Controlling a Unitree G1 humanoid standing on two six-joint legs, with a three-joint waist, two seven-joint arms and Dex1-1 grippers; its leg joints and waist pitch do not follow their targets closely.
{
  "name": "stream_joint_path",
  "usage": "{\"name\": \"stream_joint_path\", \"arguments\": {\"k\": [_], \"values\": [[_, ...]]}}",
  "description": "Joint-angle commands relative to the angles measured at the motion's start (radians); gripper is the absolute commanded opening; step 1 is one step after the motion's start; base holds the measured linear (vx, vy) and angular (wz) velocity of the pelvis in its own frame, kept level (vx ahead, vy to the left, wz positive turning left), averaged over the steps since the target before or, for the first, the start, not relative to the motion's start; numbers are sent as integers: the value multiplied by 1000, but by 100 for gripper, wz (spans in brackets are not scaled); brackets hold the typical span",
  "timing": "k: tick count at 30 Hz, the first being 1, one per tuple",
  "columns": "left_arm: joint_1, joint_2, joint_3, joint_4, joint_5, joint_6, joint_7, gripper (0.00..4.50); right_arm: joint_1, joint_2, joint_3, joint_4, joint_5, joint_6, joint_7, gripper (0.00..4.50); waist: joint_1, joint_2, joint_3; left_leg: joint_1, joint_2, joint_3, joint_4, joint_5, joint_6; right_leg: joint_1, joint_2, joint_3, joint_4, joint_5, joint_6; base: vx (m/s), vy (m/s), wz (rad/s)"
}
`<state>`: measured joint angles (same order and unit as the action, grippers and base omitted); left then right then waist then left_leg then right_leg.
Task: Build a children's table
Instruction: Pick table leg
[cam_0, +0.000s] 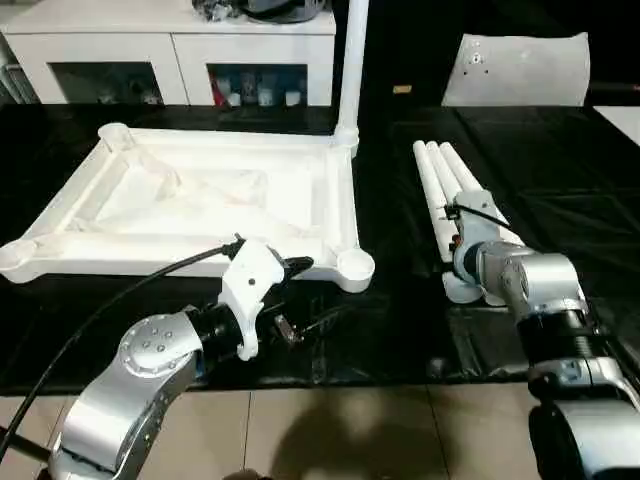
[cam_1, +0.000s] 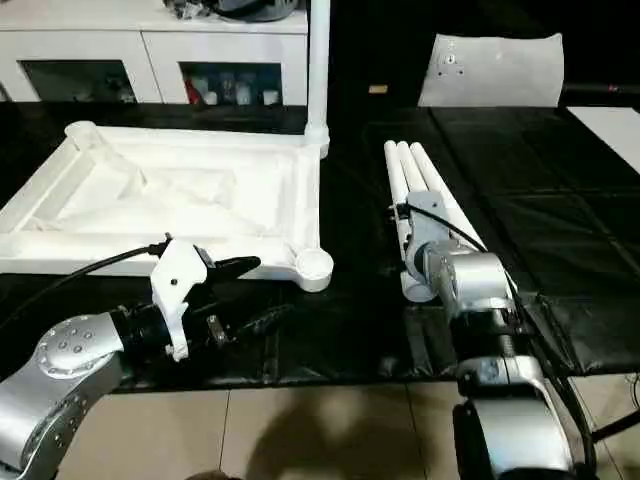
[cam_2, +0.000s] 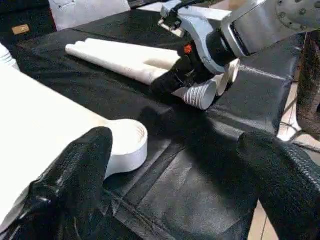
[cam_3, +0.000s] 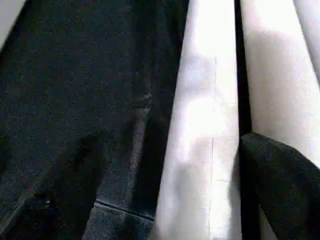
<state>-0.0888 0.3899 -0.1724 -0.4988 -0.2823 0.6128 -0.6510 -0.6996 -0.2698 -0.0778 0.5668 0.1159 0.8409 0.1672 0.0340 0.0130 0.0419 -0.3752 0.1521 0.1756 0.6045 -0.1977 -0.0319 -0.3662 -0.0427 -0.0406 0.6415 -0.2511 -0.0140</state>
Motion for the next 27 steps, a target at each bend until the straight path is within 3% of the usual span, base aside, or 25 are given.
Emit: {"name": "stream_joint_path", "arguments": {"k": [1,4,5,12,13,27], "values": [[-11,10,-4,7,-3,2,-3,444,-18,-1,-22,17,14,-12,7,450,1,-5,-52,13,70,-24,-58,-61,2,41,-92,55,-71,51,-233,0,0,0],[-21,8,-8,22,4,-4,1,444,-51,4,-55,83,37,-24,5,450,1,-7,-51,14,71,-23,-58,-75,2,39,-92,55,-73,18,-236,0,0,0],[-29,3,-10,32,5,-6,5,450,-80,5,-74,143,49,-4,3,420,1,-9,-51,13,70,-22,-58,-76,3,40,-94,55,-74,13,-235,0,0,0],[-37,3,-18,39,9,-11,8,450,-147,-4,-87,259,55,31,25,367,2,-9,-51,11,70,-21,-55,-71,7,40,-94,54,-72,15,-248,0,0,0],[-40,4,-20,42,10,-13,7,450,-159,-6,-89,282,52,30,24,363,1,-14,-51,11,71,-20,-55,-70,8,40,-95,54,-72,12,-247,0,0,0],[-47,8,-34,47,9,-14,9,450,-217,-9,-100,432,48,-36,36,234,0,-6,-48,14,74,-21,-57,-107,-15,37,-94,53,-72,-4,-260,0,0,0]]}}
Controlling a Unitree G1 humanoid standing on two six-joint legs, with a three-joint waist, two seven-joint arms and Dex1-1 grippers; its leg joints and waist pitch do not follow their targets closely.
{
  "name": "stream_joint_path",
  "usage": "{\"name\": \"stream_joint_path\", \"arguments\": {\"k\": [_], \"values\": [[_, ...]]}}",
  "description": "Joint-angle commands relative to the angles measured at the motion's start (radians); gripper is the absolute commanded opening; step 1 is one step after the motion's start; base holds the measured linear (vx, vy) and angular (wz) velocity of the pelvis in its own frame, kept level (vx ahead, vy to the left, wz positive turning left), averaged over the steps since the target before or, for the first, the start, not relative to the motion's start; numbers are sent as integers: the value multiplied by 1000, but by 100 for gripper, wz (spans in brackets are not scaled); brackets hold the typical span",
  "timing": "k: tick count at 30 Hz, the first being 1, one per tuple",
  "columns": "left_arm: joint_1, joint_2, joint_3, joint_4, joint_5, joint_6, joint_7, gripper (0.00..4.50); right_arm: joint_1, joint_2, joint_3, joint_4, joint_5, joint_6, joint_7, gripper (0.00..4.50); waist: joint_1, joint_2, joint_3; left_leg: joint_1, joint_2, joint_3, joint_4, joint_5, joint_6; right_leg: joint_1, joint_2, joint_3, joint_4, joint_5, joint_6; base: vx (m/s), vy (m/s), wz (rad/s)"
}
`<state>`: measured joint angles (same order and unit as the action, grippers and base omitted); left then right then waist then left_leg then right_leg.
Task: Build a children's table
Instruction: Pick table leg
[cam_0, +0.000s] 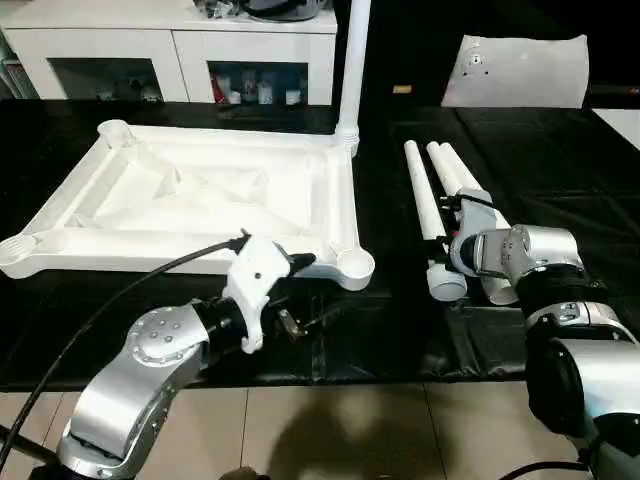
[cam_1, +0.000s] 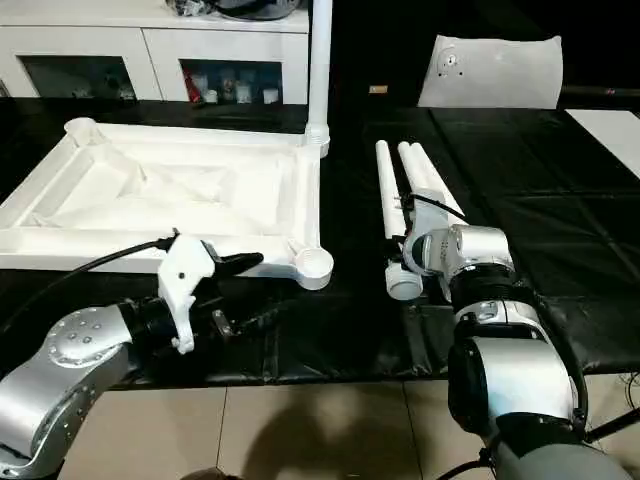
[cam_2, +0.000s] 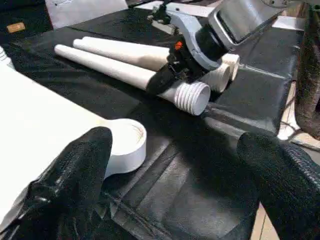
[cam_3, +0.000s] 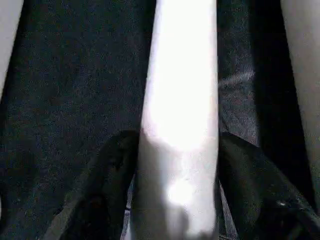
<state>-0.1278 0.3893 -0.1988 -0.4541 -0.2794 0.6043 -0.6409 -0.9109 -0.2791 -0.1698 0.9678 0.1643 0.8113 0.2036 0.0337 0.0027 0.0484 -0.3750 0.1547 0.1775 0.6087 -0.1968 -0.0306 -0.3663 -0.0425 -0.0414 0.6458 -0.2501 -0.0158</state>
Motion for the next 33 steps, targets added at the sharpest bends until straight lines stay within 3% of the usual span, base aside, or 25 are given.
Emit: {"name": "stream_joint_path", "arguments": {"k": [1,3,9,13,15,16,17,19,20,22,24,25,27,28,29,30,33], "values": [[-7,13,-11,2,8,-4,-3,450,-4,-2,1,38,-8,-22,5,232,1,6,-55,14,72,-23,-61,-107,-17,37,-95,53,-76,0,-259,0,0,0],[-8,17,-15,3,15,-4,-1,450,4,-2,7,40,-15,-34,8,212,2,3,-54,13,72,-23,-61,-112,-16,37,-96,53,-76,1,-262,0,0,0],[-2,22,-9,7,14,-10,1,450,16,8,-12,42,-2,-50,-7,189,1,8,-53,15,72,-25,-63,-138,-29,35,-95,53,-79,-33,-255,0,0,0],[-4,26,-8,22,32,-28,11,450,24,11,-46,26,19,-69,-38,188,2,10,-53,15,73,-26,-65,-144,-33,35,-96,53,-79,-30,-250,0,0,0],[-23,20,0,54,58,-39,46,450,58,25,-97,-56,58,-147,-46,188,4,14,-53,15,72,-26,-65,-158,-37,33,-96,54,-78,-30,-243,0,0,0],[-23,20,0,54,58,-39,46,450,58,25,-97,-56,58,-147,-46,188,4,12,-53,15,73,-25,-66,-158,-36,35,-97,54,-81,-27,-237,0,0,0],[-46,3,21,83,67,-36,83,450,106,45,-129,-169,91,-217,-30,188,4,10,-56,15,72,-26,-66,-141,-33,37,-95,53,-77,-7,-237,0,0,0],[-73,-27,54,114,60,-22,123,450,159,69,-161,-297,130,-267,-10,188,10,14,-61,15,74,-25,-61,-106,-20,39,-99,56,-73,54,-229,0,0,0],[-93,-48,82,131,42,-6,142,450,188,89,-192,-377,165,-276,-4,188,11,14,-60,9,69,-25,-62,-69,-1,44,-94,56,-71,111,-229,0,0,0],[-126,-76,116,149,10,18,156,450,231,123,-232,-495,231,-291,28,188,14,15,-68,10,70,-27,-57,-28,23,46,-96,55,-61,182,-239,0,0,0],[-141,-85,127,153,-3,27,159,450,247,136,-245,-541,260,-301,48,187,18,14,-70,4,70,-28,-53,22,60,43,-94,51,-55,245,-251,0,0,0],[-168,-103,142,159,-24,34,167,450,275,157,-260,-609,314,-303,94,187,18,14,-70,4,70,-28,-53,22,60,43,-94,51,-55,245,-251,0,0,0],[-246,-164,187,192,-86,51,201,450,354,201,-258,-777,450,-290,216,187,28,26,-69,7,72,-25,-51,-6,82,40,-94,52,-60,246,-243,0,0,0],[-246,-164,187,192,-86,51,201,450,354,201,-258,-777,450,-290,216,187,31,23,-69,7,75,-28,-52,-9,85,40,-96,51,-60,247,-247,0,0,0],[-283,-199,212,202,-128,83,208,450,396,223,-244,-862,520,-266,275,187,31,32,-68,5,73,-31,-55,-16,82,40,-95,48,-60,226,-252,0,0,0],[-300,-221,229,206,-150,103,219,450,413,228,-232,-901,549,-246,306,187,30,27,-65,5,77,-31,-57,-40,77,41,-98,49,-64,200,-258,0,0,0],[-352,-297,288,221,-248,156,252,450,451,231,-191,-992,637,-161,386,187,34,26,-61,4,74,-31,-58,-60,63,43,-100,49,-73,127,-267,0,0,0]]}}
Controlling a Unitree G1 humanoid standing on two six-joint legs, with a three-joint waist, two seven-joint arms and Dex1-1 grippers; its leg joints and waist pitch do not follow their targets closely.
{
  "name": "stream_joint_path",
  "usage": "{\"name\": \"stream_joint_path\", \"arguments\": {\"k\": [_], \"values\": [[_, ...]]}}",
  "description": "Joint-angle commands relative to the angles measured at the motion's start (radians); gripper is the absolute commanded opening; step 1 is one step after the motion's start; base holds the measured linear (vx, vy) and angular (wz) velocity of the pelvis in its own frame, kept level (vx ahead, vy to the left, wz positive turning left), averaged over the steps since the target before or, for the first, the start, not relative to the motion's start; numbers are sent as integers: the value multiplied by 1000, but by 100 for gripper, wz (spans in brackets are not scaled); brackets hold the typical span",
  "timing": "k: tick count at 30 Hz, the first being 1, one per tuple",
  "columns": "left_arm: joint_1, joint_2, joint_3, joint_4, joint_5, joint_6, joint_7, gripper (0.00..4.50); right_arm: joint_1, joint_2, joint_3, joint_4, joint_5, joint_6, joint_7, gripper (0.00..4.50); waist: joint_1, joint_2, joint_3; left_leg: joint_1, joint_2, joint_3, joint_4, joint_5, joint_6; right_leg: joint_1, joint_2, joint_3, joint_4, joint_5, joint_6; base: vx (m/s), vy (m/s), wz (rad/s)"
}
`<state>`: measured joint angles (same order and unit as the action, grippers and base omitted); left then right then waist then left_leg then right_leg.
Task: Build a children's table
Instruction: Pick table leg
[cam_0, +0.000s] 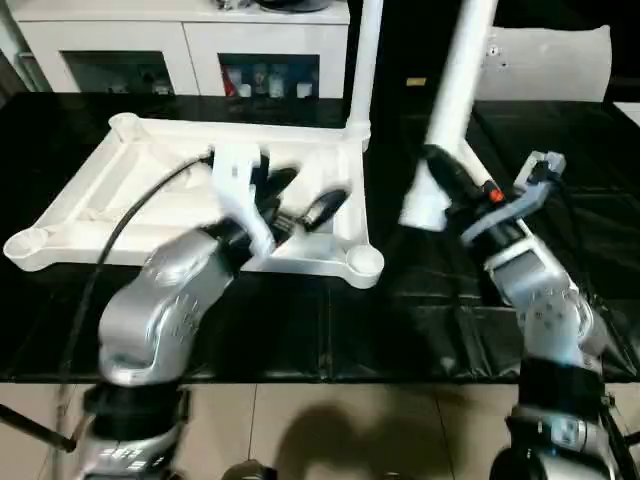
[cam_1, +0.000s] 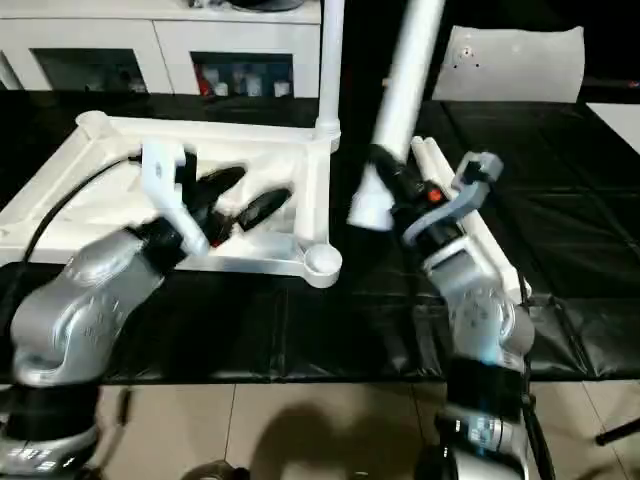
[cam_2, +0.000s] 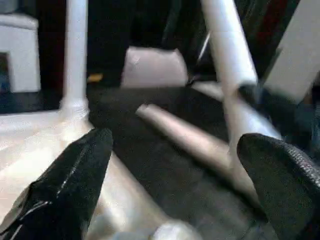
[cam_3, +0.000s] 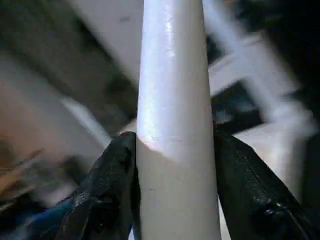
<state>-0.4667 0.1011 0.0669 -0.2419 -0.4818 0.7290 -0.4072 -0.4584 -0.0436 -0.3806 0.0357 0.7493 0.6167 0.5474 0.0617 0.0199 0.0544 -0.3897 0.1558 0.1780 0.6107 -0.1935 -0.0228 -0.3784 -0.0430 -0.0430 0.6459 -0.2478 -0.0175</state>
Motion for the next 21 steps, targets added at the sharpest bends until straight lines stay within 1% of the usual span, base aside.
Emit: {"name": "stream_joint_path", "arguments": {"k": [1,2,3,4,5,6,7,8,10,12,13,14,15,16,17,19,21], "values": [[-25,-24,32,14,-70,34,18,450,2,-8,30,-66,60,45,60,187,6,4,-67,18,71,-32,-59,-65,51,56,-99,51,-75,95,-260,0,0,0],[-25,-24,32,14,-70,34,18,450,2,-8,30,-66,60,45,60,187,5,4,-66,15,71,-32,-61,-61,51,56,-100,52,-77,84,-254,0,0,0],[-56,-48,49,29,-118,39,20,450,13,-23,59,-79,70,73,99,187,6,2,-64,17,68,-30,-59,-68,46,53,-98,51,-81,48,-246,0,0,0],[-66,-55,53,34,-129,41,20,450,18,-28,70,-84,72,81,112,187,7,2,-63,17,70,-31,-60,-70,39,54,-100,53,-84,23,-238,0,0,0],[-87,-73,70,47,-160,51,29,450,27,-36,88,-98,77,92,126,187,6,-7,-63,15,69,-30,-61,-67,39,55,-99,53,-86,16,-233,0,0,0],[-87,-73,70,47,-160,51,29,450,27,-36,88,-98,77,92,126,187,8,-2,-63,17,69,-31,-60,-62,37,54,-100,53,-85,8,-228,0,0,0],[-96,-81,76,53,-173,55,32,450,31,-38,94,-103,79,95,130,187,8,-2,-63,16,70,-32,-61,-58,38,53,-99,52,-85,6,-225,0,0,0],[-130,-105,97,72,-211,66,37,450,43,-48,119,-120,84,108,147,187,10,-6,-66,17,69,-31,-58,-38,40,54,-101,52,-83,20,-222,0,0,0],[-156,-127,117,84,-246,73,43,450,52,-58,142,-129,80,115,162,187,11,-8,-65,13,70,-32,-58,-24,49,55,-102,52,-81,48,-222,0,0,0],[-173,-153,146,86,-294,94,55,450,57,-69,159,-137,81,126,172,187,12,-11,-67,12,68,-31,-55,-8,57,57,-101,51,-77,78,-230,0,0,0],[-175,-159,149,81,-321,109,52,450,61,-77,171,-143,85,137,182,187,13,-14,-68,13,68,-32,-56,-5,61,57,-102,51,-77,83,-230,0,0,0],[-175,-159,147,80,-322,111,50,450,61,-78,173,-144,85,138,183,187,16,-13,-67,12,67,-30,-54,-8,65,56,-102,52,-78,79,-232,0,0,0],[-171,-154,136,78,-321,115,43,450,64,-82,180,-148,87,142,189,187,16,-17,-65,11,67,-30,-56,-13,67,56,-101,52,-80,65,-226,0,0,0],[-170,-150,126,80,-314,114,39,450,67,-86,186,-153,90,147,197,187,17,-18,-65,11,67,-29,-56,-15,69,56,-100,52,-82,56,-221,0,0,0],[-169,-149,119,83,-309,110,39,450,70,-90,192,-157,92,150,203,187,20,-16,-64,12,69,-30,-56,-15,69,55,-101,52,-82,40,-210,0,0,0],[-169,-151,113,94,-307,110,43,450,79,-101,211,-168,92,154,214,187,21,-19,-64,13,69,-30,-57,-19,63,54,-100,52,-84,19,-197,0,0,0],[-170,-152,114,98,-308,110,45,421,81,-104,219,-170,86,151,216,187,24,-16,-64,14,71,-31,-57,-17,60,52,-101,53,-84,14,-193,0,0,0]]}}
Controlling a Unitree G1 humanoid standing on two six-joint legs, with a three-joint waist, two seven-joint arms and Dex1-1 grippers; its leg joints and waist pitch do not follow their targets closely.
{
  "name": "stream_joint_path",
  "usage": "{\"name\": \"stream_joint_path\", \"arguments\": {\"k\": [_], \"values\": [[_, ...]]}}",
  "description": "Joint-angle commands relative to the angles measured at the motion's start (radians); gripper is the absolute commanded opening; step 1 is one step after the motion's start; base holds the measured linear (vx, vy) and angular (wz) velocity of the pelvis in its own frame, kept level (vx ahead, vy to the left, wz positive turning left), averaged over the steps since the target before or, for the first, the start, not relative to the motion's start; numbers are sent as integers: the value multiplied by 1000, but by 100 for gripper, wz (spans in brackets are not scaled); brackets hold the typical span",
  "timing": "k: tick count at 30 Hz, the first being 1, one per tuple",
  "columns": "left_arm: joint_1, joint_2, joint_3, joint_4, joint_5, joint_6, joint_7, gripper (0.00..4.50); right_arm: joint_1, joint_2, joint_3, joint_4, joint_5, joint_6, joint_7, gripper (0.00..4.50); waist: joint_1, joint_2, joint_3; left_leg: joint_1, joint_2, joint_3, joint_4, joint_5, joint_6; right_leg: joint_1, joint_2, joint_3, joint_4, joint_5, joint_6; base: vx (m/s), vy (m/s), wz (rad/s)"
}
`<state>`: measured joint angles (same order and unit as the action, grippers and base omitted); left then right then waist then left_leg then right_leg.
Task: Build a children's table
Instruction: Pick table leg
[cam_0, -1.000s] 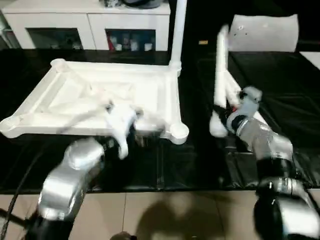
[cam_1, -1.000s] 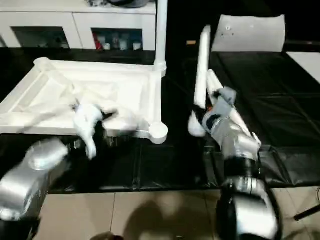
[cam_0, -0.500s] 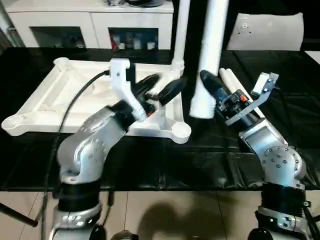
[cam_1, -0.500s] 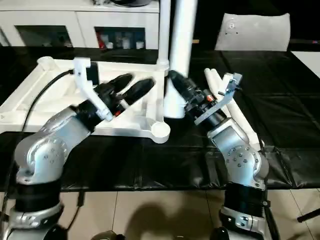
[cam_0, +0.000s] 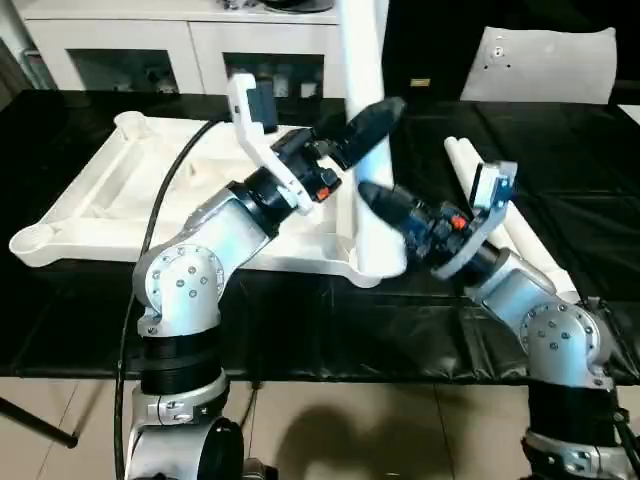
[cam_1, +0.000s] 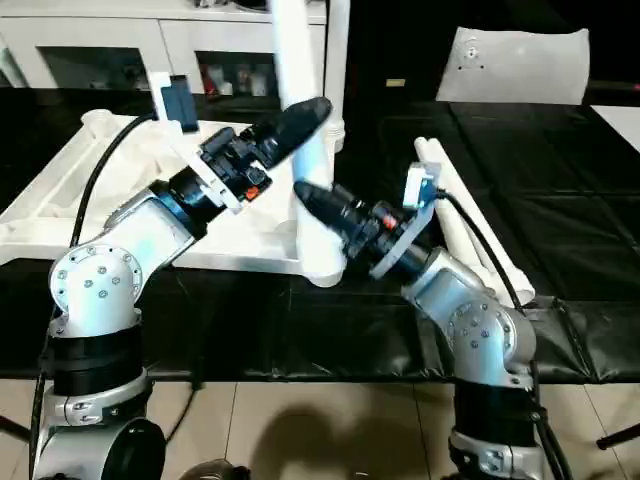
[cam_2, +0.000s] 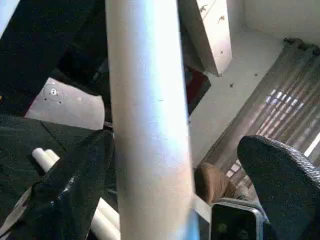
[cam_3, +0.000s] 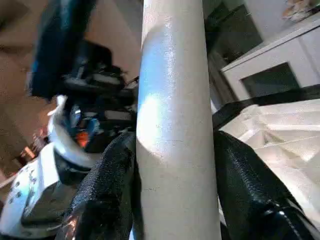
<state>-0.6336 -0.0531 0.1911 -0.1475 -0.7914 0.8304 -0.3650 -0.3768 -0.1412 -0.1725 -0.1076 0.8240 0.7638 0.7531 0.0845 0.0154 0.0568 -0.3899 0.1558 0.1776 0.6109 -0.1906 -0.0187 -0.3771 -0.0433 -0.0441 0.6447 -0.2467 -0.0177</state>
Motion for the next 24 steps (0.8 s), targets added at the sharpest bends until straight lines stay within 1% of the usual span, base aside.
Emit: {"name": "stream_joint_path", "arguments": {"k": [1,3,4,7,9,10,11,13,14,15,17,18,19,21,24], "values": [[-4,3,-10,5,4,6,4,414,0,-9,14,-28,8,3,11,187,2,-12,-67,15,71,-30,-57,-20,54,50,-101,54,-83,13,-192,0,0,0],[-3,10,-8,3,2,1,14,414,3,-20,37,-30,-20,-13,9,187,5,-13,-66,15,71,-30,-58,-20,48,50,-101,54,-83,15,-192,0,0,0],[-2,13,-9,2,4,-1,17,414,3,-23,44,-28,-30,-19,7,187,5,-10,-67,15,71,-31,-58,-18,46,50,-101,54,-82,18,-191,0,0,0],[3,17,-13,0,3,-1,20,414,2,-27,56,-26,-48,-28,1,187,4,-13,-67,13,69,-30,-57,-12,45,51,-101,55,-80,38,-187,0,0,0],[11,18,-15,-7,0,-1,21,414,2,-29,72,-24,-80,-48,-15,187,5,-11,-68,13,70,-31,-57,-10,47,51,-101,54,-79,45,-190,0,0,0],[17,19,-18,-12,-1,-1,20,414,2,-33,86,-19,-111,-70,-25,187,4,-12,-68,13,70,-31,-56,-9,44,51,-101,54,-78,49,-189,0,0,0],[25,26,-27,-18,4,-4,7,414,0,-38,102,-13,-143,-94,-33,187,4,-12,-68,14,71,-31,-57,-11,43,50,-101,53,-79,46,-189,0,0,0],[38,41,-46,-28,19,-15,-18,414,-1,-40,112,-13,-158,-107,-37,187,3,-12,-67,14,70,-31,-58,-19,39,51,-101,54,-80,35,-184,0,0,0],[53,66,-73,-38,38,-34,-55,414,-2,-45,126,-12,-168,-117,-36,187,3,-14,-68,15,71,-31,-58,-20,40,50,-100,55,-79,32,-178,0,0,0],[59,77,-85,-43,49,-45,-72,414,-2,-48,130,-13,-172,-120,-34,187,4,-13,-67,15,72,-33,-60,-19,45,50,-102,55,-82,27,-175,0,0,0],[79,123,-135,-60,96,-102,-144,414,-1,-55,148,-13,-187,-129,-26,187,2,-10,-68,16,73,-32,-60,-23,42,48,-100,55,-80,21,-163,0,0,0],[83,133,-146,-63,105,-113,-161,414,0,-57,152,-13,-191,-131,-23,187,1,-9,-68,17,73,-32,-60,-22,42,47,-99,55,-79,25,-164,0,0,0],[84,138,-150,-63,110,-117,-167,414,0,-57,154,-13,-193,-133,-22,187,0,-12,-67,16,73,-31,-60,-24,42,47,-99,56,-80,26,-165,0,0,0],[87,153,-160,-59,122,-142,-195,414,1,-60,162,-10,-201,-141,-16,187,1,-10,-67,19,75,-30,-61,-29,36,45,-99,55,-77,36,-178,0,0,0],[88,161,-158,-50,122,-161,-212,414,9,-67,176,-8,-214,-155,-2,187,1,-10,-68,18,74,-30,-60,-26,34,47,-99,55,-73,58,-189,0,0,0]]}}
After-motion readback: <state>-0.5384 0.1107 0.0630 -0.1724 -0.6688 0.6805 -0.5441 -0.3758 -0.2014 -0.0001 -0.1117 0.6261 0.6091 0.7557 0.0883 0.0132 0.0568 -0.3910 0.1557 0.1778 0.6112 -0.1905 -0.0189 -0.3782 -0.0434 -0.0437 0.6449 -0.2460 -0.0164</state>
